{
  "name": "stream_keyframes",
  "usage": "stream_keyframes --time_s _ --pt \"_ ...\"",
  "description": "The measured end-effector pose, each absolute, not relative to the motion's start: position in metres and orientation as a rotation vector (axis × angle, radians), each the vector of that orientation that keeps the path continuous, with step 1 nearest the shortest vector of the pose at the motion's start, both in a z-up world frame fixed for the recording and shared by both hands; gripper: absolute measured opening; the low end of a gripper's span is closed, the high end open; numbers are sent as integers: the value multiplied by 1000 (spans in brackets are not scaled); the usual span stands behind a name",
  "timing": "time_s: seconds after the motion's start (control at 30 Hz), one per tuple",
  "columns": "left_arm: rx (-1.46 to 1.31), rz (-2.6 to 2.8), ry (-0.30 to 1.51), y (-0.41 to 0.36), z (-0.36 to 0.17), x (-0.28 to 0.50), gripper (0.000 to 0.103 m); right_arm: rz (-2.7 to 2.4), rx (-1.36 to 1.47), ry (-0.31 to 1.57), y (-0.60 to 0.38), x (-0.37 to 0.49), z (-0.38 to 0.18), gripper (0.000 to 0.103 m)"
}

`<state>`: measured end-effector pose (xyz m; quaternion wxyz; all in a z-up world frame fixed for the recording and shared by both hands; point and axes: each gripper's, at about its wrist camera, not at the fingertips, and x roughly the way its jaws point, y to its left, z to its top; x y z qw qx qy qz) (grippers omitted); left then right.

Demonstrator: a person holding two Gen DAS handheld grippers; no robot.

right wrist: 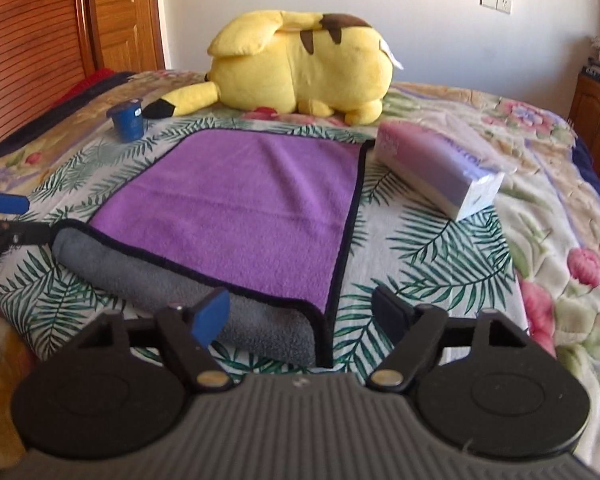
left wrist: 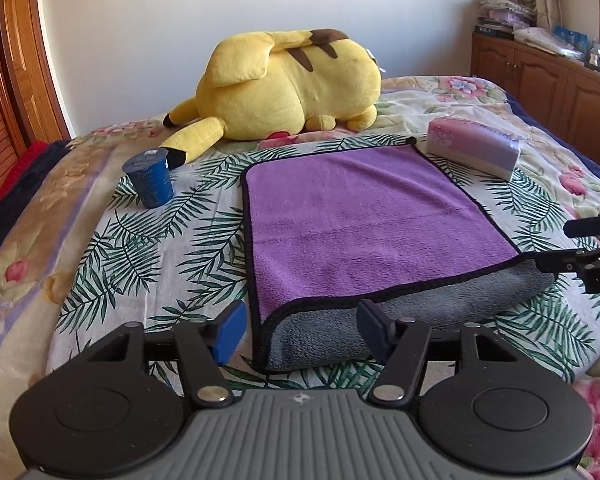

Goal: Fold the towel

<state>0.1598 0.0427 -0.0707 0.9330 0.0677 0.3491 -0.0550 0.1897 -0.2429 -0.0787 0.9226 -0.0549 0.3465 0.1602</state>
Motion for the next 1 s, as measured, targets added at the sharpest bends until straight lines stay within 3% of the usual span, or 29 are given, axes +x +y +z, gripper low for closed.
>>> stream_keyframes --time_s 0.3,0.67,0.87,1.0 --pt "77 -117 787 60 -88 183 25 334 -93 766 -248 202 -89 68" --pt "-17 -111 848 76 -103 193 22 349 -55 821 -253 214 -99 63" --pt "-16 -122 858 74 -108 192 12 358 -29 857 -255 217 -104 59" --pt "-1 -121 852 72 -108 191 11 370 -9 874 -256 218 -105 55"
